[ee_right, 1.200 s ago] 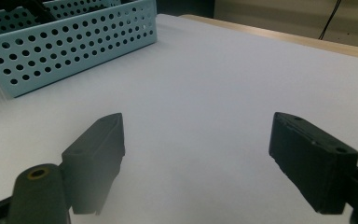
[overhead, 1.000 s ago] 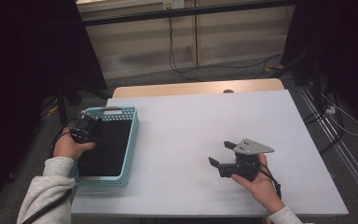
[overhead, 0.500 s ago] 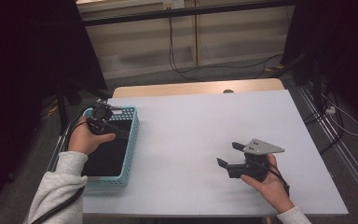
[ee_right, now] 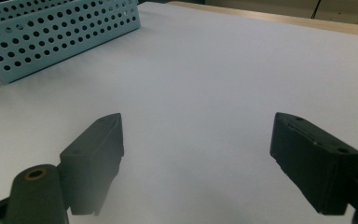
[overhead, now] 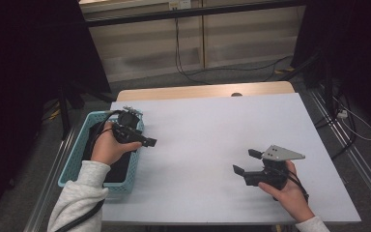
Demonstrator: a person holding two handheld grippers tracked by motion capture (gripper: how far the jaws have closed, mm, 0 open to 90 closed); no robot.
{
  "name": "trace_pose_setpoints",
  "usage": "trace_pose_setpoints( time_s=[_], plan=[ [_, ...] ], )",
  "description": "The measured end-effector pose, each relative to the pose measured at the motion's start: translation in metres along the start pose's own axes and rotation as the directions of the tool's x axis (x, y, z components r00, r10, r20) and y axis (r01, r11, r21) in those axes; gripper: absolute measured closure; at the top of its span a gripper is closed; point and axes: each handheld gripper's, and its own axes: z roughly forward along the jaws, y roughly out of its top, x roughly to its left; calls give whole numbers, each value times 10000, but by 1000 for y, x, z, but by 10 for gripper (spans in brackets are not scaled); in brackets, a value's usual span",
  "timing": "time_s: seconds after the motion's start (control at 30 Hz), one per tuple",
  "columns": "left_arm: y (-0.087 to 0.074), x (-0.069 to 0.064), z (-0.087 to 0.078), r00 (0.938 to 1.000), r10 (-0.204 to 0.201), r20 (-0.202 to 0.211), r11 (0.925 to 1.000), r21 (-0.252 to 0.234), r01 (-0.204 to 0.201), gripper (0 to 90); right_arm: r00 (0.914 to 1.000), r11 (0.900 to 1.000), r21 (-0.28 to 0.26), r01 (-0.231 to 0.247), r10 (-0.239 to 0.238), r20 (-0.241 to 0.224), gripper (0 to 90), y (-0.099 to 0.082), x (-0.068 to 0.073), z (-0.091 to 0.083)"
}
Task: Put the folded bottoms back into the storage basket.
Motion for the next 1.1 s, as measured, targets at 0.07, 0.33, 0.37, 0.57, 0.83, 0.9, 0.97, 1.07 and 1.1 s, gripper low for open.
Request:
trace_pose_setpoints(
  time_s=[0.07,0.33,0.37,0.57,0.83,0.9,0.97,1.07,1.1],
  plan=[
    [1,-6,3,9999,77,98,10000,-40,-76,249,10000,10000,17,-1,1,22,169,-1,-1,-2],
    [0,-24,18,9984,397,400,9991,-139,-392,230,9999,9999,85,-74,73,89,166,-6,-7,-9],
    [0,-26,19,9983,417,418,9990,-204,-408,229,10000,9999,97,-57,56,81,166,-6,-7,-10],
    [-4,-37,31,9959,579,689,9982,-204,-566,212,9999,9999,122,-92,91,123,166,-9,-10,-15],
    [-13,-45,43,9939,615,918,9979,-279,-591,205,9997,9998,171,-112,108,198,164,-12,-15,-23],
    [-14,-45,44,9935,677,917,9973,-348,-647,204,9997,9998,166,-146,142,219,164,-13,-16,-25],
    [-16,-46,45,9929,738,931,9965,-451,-698,201,9996,9997,181,-181,177,222,164,-14,-17,-26],
    [-19,-47,46,9928,735,950,9962,-539,-685,197,9996,9996,238,-144,138,256,164,-15,-19,-28],
    [-21,-48,46,9930,653,982,9966,-568,-599,196,9995,9996,239,-180,174,261,164,-16,-19,-28]
  ],
)
